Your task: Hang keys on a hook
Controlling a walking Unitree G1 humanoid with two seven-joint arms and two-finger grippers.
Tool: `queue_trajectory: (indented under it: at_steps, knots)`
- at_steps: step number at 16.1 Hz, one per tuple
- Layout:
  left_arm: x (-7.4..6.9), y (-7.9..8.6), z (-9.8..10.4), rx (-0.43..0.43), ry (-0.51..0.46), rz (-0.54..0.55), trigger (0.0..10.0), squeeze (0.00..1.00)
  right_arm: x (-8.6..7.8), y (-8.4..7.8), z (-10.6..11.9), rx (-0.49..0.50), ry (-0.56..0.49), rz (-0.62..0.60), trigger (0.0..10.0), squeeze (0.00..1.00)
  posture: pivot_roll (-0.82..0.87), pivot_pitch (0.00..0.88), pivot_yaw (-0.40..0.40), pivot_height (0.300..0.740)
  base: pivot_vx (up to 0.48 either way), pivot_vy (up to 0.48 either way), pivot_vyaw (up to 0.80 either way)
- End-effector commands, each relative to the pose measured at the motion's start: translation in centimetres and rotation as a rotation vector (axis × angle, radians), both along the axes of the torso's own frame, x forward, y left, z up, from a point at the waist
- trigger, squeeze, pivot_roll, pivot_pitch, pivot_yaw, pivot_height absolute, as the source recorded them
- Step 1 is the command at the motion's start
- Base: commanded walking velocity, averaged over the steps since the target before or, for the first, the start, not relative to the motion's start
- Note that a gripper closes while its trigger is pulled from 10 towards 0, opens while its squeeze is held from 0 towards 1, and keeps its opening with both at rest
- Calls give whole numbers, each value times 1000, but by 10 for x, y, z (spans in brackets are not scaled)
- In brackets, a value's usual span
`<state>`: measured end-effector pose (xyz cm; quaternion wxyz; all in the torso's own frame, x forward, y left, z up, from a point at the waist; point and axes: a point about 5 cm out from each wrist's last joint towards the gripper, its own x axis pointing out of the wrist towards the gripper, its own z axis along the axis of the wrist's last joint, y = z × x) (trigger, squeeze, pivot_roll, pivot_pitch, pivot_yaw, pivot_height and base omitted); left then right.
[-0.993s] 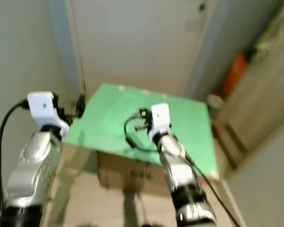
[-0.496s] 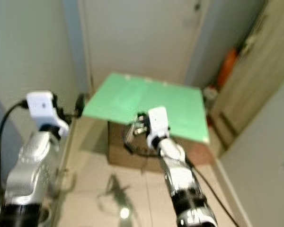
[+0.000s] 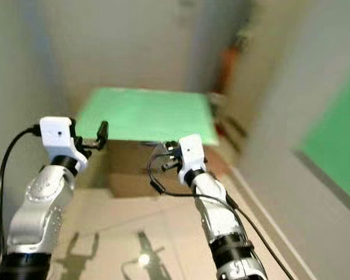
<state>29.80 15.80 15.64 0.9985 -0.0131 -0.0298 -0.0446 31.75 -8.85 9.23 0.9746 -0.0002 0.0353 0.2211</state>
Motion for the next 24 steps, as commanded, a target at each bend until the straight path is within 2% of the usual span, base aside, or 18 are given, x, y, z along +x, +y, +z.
queue_trajectory:
  at_steps: [1,18,19,24]
  knots:
    - [0,-9,-4,10,15,-38,10000,0,0,-7,3,-2,-12,-19,0,0,46,0,-45,740,0,0,-788]
    - [1,-20,-16,95,66,-149,10000,0,-7,-16,-6,-11,15,-61,0,0,12,0,-18,740,0,0,-785]
    - [1,-21,-15,116,57,-168,10000,0,-7,-16,-6,-12,15,-61,0,0,11,0,-18,740,0,379,-781]
    - [1,-25,-13,91,48,-200,10000,0,-6,-16,-6,-12,14,-58,0,0,15,0,-18,740,0,450,-781]
